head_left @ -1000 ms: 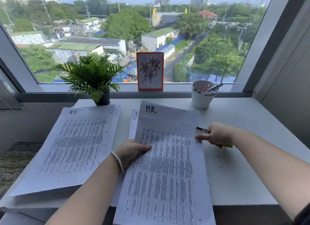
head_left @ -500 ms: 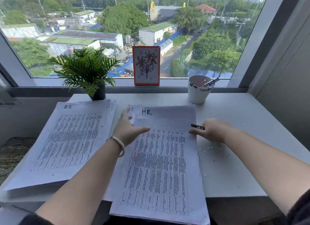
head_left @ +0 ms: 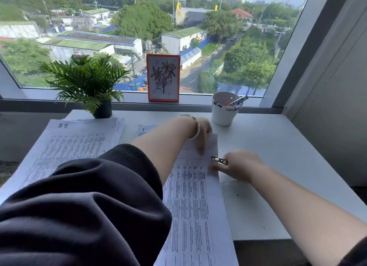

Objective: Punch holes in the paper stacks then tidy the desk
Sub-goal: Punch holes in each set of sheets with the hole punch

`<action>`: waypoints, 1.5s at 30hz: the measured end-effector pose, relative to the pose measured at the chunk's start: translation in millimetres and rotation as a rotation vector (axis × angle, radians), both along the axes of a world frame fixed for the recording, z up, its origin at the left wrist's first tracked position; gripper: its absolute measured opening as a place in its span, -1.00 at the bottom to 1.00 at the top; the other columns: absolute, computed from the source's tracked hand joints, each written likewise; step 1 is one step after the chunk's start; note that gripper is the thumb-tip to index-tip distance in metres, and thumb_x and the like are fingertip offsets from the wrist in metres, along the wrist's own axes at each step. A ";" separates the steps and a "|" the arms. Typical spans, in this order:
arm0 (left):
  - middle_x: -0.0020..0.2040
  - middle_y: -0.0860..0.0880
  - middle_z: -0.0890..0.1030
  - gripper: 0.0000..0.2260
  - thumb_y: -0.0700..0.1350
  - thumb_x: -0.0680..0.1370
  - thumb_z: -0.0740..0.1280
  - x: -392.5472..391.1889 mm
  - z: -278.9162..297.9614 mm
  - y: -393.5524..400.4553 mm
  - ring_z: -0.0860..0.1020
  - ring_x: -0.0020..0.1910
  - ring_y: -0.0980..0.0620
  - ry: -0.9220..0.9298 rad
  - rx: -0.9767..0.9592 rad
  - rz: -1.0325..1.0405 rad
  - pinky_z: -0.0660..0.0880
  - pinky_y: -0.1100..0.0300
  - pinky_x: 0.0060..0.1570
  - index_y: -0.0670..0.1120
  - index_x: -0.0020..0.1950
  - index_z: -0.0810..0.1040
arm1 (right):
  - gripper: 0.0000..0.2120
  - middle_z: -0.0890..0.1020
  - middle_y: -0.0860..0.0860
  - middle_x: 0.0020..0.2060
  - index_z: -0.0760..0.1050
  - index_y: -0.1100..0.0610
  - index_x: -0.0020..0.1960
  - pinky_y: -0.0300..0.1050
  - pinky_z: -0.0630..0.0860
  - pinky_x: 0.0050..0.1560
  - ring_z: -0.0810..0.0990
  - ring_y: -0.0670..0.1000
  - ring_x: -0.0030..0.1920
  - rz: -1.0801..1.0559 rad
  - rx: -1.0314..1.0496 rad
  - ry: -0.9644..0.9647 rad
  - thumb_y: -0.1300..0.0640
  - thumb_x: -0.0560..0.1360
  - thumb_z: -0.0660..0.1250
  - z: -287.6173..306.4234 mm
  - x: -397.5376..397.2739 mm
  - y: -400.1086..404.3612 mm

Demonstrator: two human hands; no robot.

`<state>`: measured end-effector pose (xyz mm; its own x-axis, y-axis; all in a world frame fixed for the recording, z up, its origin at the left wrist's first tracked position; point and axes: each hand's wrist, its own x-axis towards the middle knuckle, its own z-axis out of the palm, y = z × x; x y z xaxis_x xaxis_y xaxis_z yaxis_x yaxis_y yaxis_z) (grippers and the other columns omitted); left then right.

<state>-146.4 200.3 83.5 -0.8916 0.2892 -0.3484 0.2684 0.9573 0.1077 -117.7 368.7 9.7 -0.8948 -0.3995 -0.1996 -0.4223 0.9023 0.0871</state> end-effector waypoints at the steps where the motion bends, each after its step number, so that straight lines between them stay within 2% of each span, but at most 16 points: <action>1: -0.16 0.05 0.57 -0.62 0.03 0.25 0.59 -0.8 -1.0 0.5 0.58 -0.12 0.00 -0.009 0.006 0.002 0.46 0.24 -0.20 0.03 0.00 0.59 | -0.39 0.39 -0.07 -0.40 0.33 0.06 -0.33 -0.17 0.23 -0.40 0.44 0.09 -0.23 0.000 0.001 -0.001 -0.47 0.46 0.00 -0.3 0.0 0.0; 4: -0.27 0.09 0.54 -0.69 0.00 0.25 0.59 -5.5 -6.5 -1.7 0.55 -0.21 0.01 -0.017 0.040 0.016 0.44 0.26 -0.26 0.05 -0.10 0.57 | -0.41 0.39 -0.07 -0.38 0.32 0.04 -0.31 -0.14 0.31 -0.31 0.45 0.09 -0.20 0.004 -0.007 -0.011 -0.47 0.46 0.00 -1.1 -2.5 -1.2; 10: -0.08 0.01 0.64 -0.64 -0.06 0.29 0.57 -9.6 -12.8 0.2 0.59 -0.05 -0.02 -0.023 0.070 -0.004 0.52 0.16 -0.07 -0.02 0.05 0.60 | -0.42 0.45 -0.02 -0.31 0.34 0.04 -0.30 -0.11 0.34 -0.26 0.46 0.10 -0.20 0.003 -0.003 0.024 -0.45 0.47 -0.01 -3.5 0.5 -0.4; 12: -0.05 -0.01 0.64 -0.62 -0.07 0.31 0.56 -10.7 -14.7 1.3 0.57 -0.10 0.00 -0.026 0.077 -0.008 0.49 0.19 -0.11 -0.06 0.08 0.59 | -0.41 0.44 -0.01 -0.33 0.34 0.05 -0.31 -0.11 0.34 -0.26 0.46 0.11 -0.20 0.000 0.014 0.003 -0.45 0.47 0.00 -3.2 -0.9 -1.7; 16: -0.13 -0.02 0.59 -0.66 -0.07 0.32 0.55 -10.0 -17.2 -0.5 0.51 -0.19 0.01 -0.016 0.063 -0.012 0.41 0.24 -0.25 -0.10 0.03 0.59 | -0.37 0.45 -0.03 -0.35 0.37 0.06 -0.30 -0.11 0.37 -0.28 0.50 0.10 -0.18 -0.008 0.064 -0.047 -0.52 0.40 0.03 0.7 -5.7 -8.5; 24: -0.14 0.00 0.60 -0.70 -0.08 0.31 0.54 -6.5 -13.0 -1.8 0.55 -0.15 -0.01 0.008 0.100 0.007 0.45 0.20 -0.20 -0.05 -0.01 0.59 | -0.26 0.53 -0.01 -0.29 0.47 0.12 -0.24 -0.13 0.39 -0.28 0.49 0.01 -0.26 -0.065 0.048 -0.143 -0.59 0.29 0.08 19.3 -10.4 -6.8; 27: -0.10 0.01 0.64 -0.69 -0.05 0.28 0.52 -4.3 -12.0 -2.6 0.61 -0.09 -0.01 -0.001 0.106 0.033 0.58 0.10 -0.07 0.01 -0.01 0.60 | -0.28 0.51 0.00 -0.32 0.44 0.13 -0.27 -0.12 0.35 -0.31 0.45 -0.02 -0.31 -0.063 0.068 -0.159 -0.57 0.32 0.09 23.5 -9.1 -9.4; 29: -0.12 0.03 0.64 -0.70 -0.01 0.26 0.53 -2.7 -9.3 -3.1 0.62 -0.09 -0.01 -0.005 0.127 0.045 0.59 0.06 -0.02 0.05 -0.05 0.60 | -0.28 0.50 0.01 -0.34 0.41 0.14 -0.30 -0.10 0.35 -0.29 0.45 0.02 -0.30 -0.058 0.063 -0.157 -0.56 0.32 0.10 25.4 -9.7 -9.3; 33: -0.23 0.09 0.62 -0.73 0.08 0.24 0.55 1.0 -7.8 -4.3 0.62 -0.13 0.02 0.005 0.154 0.055 0.58 0.11 -0.07 0.07 -0.15 0.61 | -0.29 0.50 0.01 -0.34 0.42 0.14 -0.30 -0.12 0.35 -0.32 0.46 0.02 -0.29 -0.051 0.046 -0.149 -0.56 0.31 0.13 24.0 -7.2 -9.3; 37: -0.25 0.08 0.62 -0.73 0.08 0.24 0.56 4.7 -11.4 -4.6 0.63 -0.14 0.01 0.032 0.175 0.067 0.58 0.11 -0.10 0.05 -0.15 0.63 | -0.31 0.49 -0.01 -0.35 0.38 0.12 -0.31 -0.11 0.36 -0.31 0.44 -0.01 -0.32 -0.004 0.046 -0.127 -0.56 0.29 0.17 27.0 -4.0 -8.5; 42: -0.28 0.07 0.63 -0.81 0.01 0.25 0.56 2.8 -6.7 -9.5 0.63 -0.19 0.02 0.061 0.258 0.083 0.59 0.12 -0.11 0.05 -0.24 0.61 | -0.37 0.51 -0.05 -0.30 0.38 0.05 -0.27 -0.10 0.39 -0.22 0.49 0.04 -0.19 -0.001 0.041 -0.102 -0.56 0.31 0.14 25.8 -3.5 -6.3; 45: -0.29 0.08 0.62 -0.82 0.01 0.27 0.55 0.9 -2.9 -14.0 0.60 -0.22 0.03 0.093 0.289 0.097 0.56 0.17 -0.15 0.04 -0.26 0.59 | -0.40 0.50 -0.06 -0.30 0.38 0.04 -0.26 -0.12 0.34 -0.26 0.49 0.04 -0.16 -0.047 0.026 -0.112 -0.53 0.35 0.12 27.3 -3.9 -7.7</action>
<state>-145.5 186.3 80.5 -0.9439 0.2768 -0.1799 0.1992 0.9121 0.3583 -121.6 361.0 37.0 -0.8840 -0.3507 -0.3090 -0.3876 0.9195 0.0653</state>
